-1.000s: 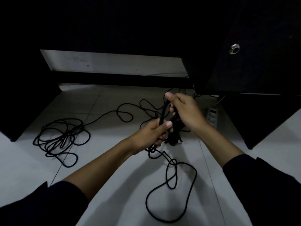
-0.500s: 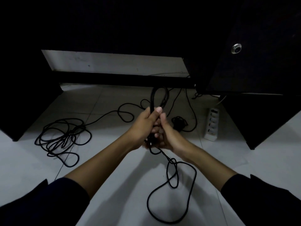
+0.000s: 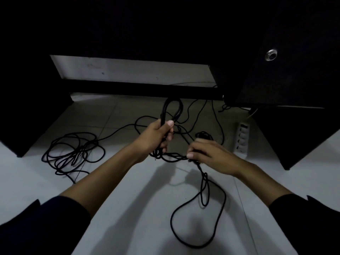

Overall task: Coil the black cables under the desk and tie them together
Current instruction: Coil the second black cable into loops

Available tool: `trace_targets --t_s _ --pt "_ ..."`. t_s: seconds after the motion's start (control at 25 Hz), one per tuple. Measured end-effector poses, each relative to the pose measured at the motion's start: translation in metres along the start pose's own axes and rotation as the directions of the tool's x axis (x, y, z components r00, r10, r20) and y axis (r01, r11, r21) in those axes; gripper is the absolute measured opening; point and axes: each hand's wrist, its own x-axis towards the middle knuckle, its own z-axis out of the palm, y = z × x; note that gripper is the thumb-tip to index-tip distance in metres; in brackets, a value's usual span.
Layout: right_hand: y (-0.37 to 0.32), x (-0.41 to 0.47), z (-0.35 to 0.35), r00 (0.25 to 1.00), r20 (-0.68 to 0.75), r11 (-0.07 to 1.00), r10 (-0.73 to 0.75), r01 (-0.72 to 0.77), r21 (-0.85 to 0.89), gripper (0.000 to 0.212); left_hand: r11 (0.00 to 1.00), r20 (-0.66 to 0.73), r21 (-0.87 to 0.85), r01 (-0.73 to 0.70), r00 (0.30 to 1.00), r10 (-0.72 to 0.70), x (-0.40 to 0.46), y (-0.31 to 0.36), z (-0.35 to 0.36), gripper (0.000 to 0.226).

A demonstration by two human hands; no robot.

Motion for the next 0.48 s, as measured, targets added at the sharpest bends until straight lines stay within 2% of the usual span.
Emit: trace_targets --t_s 0.12,0.2,0.36,0.48 --pt "-0.022 0.011 -0.003 0.986 -0.067 0.988 -0.15 0.147 -0.049 0.011 0.998 -0.008 0.061 -0.013 1.0 0.014 0.001 0.0 0.007 0.026" --pt "-0.033 0.018 -0.002 0.956 -0.156 0.966 -0.247 0.229 -0.122 0.013 0.992 0.049 0.121 -0.034 0.998 0.028 0.0 0.0 0.011 0.031" --pt "-0.041 0.024 0.0 0.914 -0.304 0.953 -0.268 0.206 -0.221 0.041 0.993 0.142 0.12 -0.015 0.99 -0.002 -0.008 0.001 0.014 0.03" --pt "-0.042 0.025 -0.003 0.903 -0.339 0.958 -0.265 0.206 -0.202 0.038 0.99 0.163 0.142 0.002 0.986 -0.025 -0.009 0.004 0.016 0.032"
